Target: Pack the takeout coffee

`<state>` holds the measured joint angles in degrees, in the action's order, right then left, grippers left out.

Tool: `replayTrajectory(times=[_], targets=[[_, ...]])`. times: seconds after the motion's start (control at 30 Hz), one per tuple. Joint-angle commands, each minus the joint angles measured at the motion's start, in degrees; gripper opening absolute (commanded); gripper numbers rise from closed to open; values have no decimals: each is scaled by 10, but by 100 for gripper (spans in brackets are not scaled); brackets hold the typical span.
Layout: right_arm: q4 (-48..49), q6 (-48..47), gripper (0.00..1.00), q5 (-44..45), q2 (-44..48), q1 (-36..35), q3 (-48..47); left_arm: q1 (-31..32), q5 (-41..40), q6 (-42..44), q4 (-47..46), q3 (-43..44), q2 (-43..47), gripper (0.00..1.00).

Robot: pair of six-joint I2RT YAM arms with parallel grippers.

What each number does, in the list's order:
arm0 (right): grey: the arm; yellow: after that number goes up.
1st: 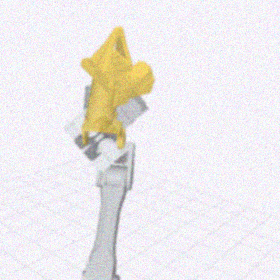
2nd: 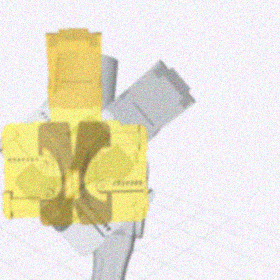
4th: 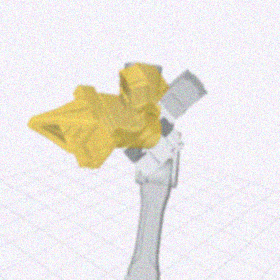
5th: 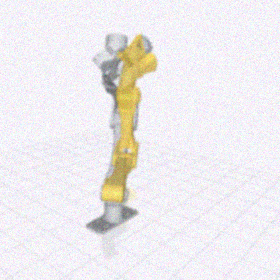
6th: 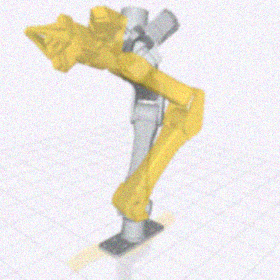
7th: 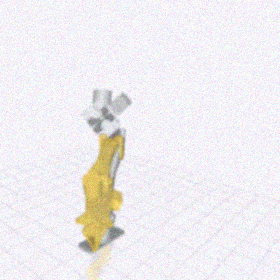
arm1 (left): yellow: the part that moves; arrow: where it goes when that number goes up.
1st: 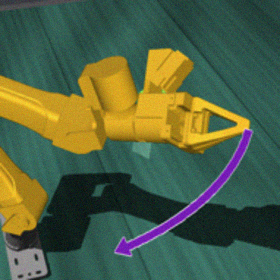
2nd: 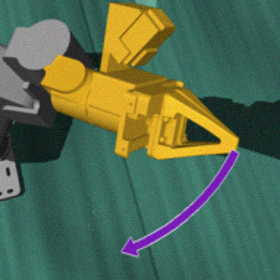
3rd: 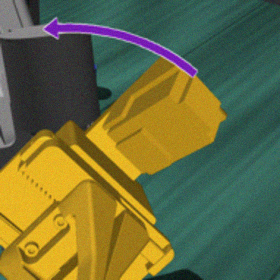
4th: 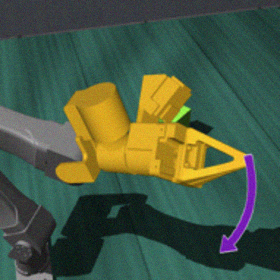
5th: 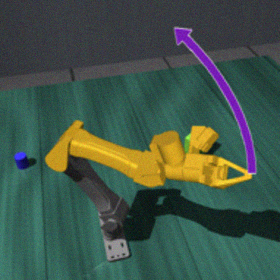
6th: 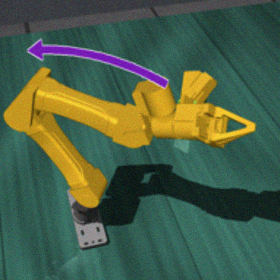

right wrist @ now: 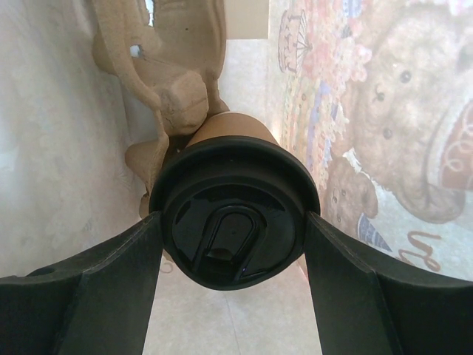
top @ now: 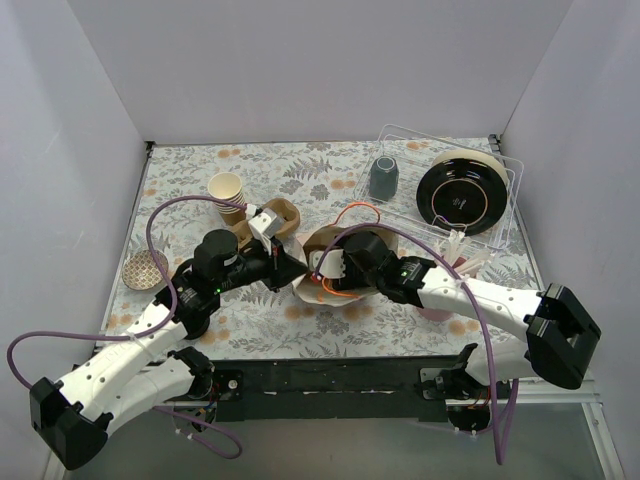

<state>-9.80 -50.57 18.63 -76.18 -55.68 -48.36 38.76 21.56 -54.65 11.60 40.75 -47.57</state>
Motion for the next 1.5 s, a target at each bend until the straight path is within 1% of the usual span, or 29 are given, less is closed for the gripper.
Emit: replayTrajectory(times=[0.0, 0.13, 0.3, 0.53, 0.77, 0.97, 1.1, 1.27, 1.37, 1.47], targets=[[8, 44, 36, -1, 4, -2, 12, 2, -13, 6, -7, -9, 2, 0], [-4, 77, 36, -36, 14, 2, 15, 1, -14, 1, -6, -11, 10, 0], [-17, 94, 36, -47, 20, 8, 6, 1, -13, -5, 0, -16, 21, 0], [-37, 116, 36, -41, 13, 25, -44, 1, -12, -5, -1, -23, 27, 0], [-59, 133, 35, -74, 29, 33, -78, 1, -11, -2, -1, -24, 27, 0], [-56, 152, 34, -65, 40, 34, -75, 1, -10, -3, -1, -25, 26, 0], [-49, 170, 32, -3, 38, 35, -82, 2, -8, -3, -1, -24, 24, 0], [-36, 180, 32, 5, 40, 35, -89, 1, -9, -3, 3, -22, 22, 0], [-29, 211, 31, 35, 45, 35, -94, 1, -7, -5, 4, -20, 20, 0], [15, 222, 32, 6, 71, 35, -63, 1, -6, -6, 4, -19, 20, 0]])
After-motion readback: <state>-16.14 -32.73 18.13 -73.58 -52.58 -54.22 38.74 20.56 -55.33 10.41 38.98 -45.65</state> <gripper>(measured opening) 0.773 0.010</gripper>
